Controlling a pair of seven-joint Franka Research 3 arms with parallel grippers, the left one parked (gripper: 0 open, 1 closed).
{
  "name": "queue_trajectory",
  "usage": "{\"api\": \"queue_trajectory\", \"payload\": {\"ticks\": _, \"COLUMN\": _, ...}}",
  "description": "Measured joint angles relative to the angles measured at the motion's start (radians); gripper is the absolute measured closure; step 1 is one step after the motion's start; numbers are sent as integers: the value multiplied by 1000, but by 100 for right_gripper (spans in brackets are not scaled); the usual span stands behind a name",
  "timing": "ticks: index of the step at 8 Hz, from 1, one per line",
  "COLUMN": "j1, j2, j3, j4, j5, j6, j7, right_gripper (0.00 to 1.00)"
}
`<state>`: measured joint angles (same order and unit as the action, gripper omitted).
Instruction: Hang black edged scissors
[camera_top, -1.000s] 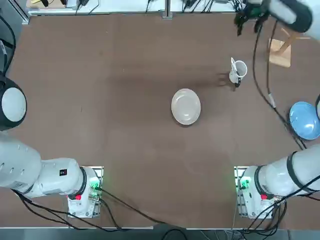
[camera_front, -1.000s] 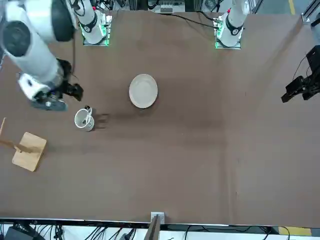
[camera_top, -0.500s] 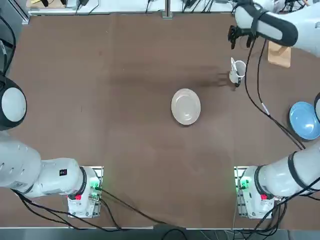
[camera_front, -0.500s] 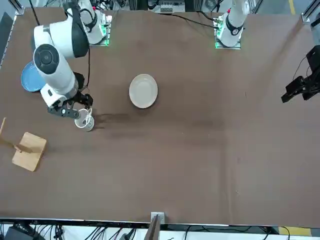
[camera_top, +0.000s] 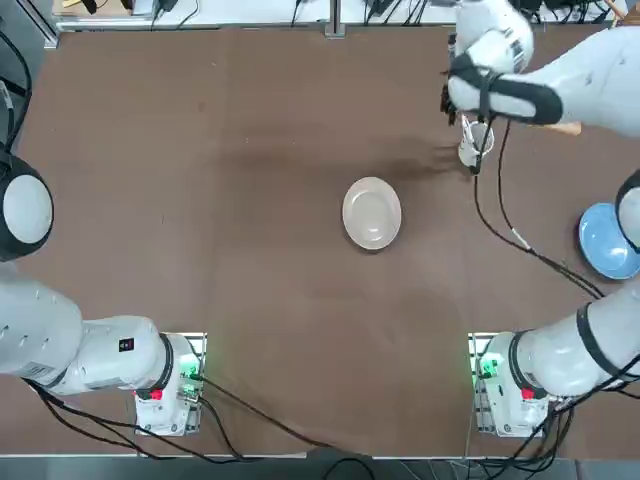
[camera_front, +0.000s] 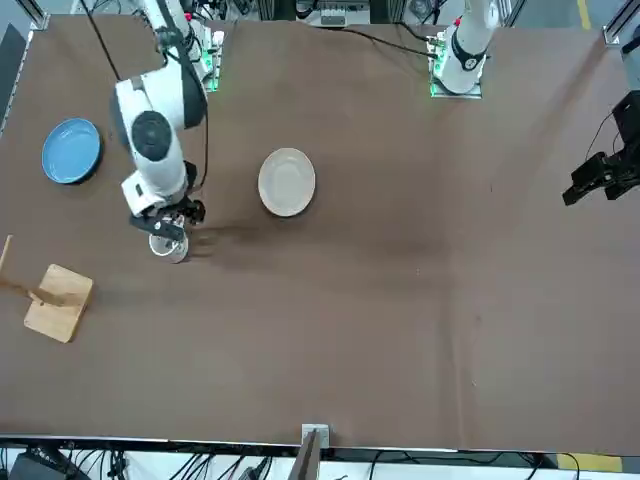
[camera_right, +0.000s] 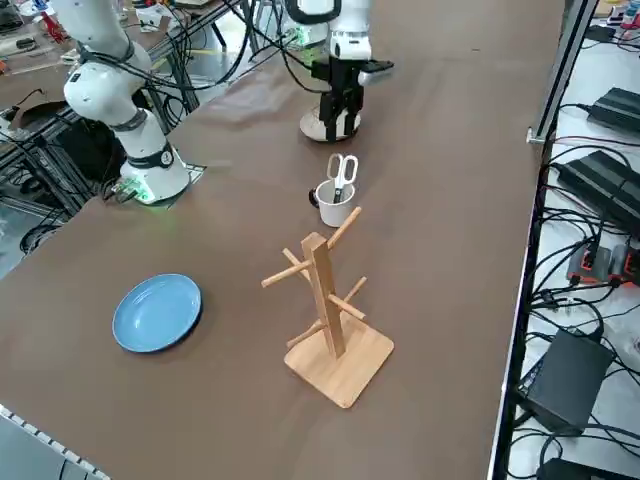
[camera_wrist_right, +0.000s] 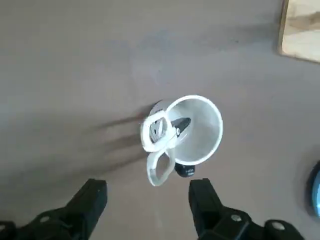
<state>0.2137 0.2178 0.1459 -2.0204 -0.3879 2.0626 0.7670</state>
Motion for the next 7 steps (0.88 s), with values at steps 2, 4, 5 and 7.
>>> {"api": "queue_trajectory", "payload": {"ticks": 2, "j1": 8, "j2": 40, "j3": 0, "j4": 1, "j5": -75, "j6": 12, "j7": 62, "right_gripper": 0}}
{"api": "queue_trajectory", "payload": {"ticks": 4, "j1": 9, "j2": 54, "j3": -2, "j4": 6, "j5": -120, "j6": 12, "j7": 66, "right_gripper": 0}}
{"api": "queue_trajectory", "payload": {"ticks": 5, "j1": 11, "j2": 62, "j3": -2, "j4": 11, "j5": -132, "j6": 12, "j7": 67, "right_gripper": 1}}
{"api": "queue_trajectory", "payload": {"ticks": 7, "j1": 14, "j2": 83, "j3": -2, "j4": 23, "j5": -157, "j6": 12, "j7": 68, "right_gripper": 4}}
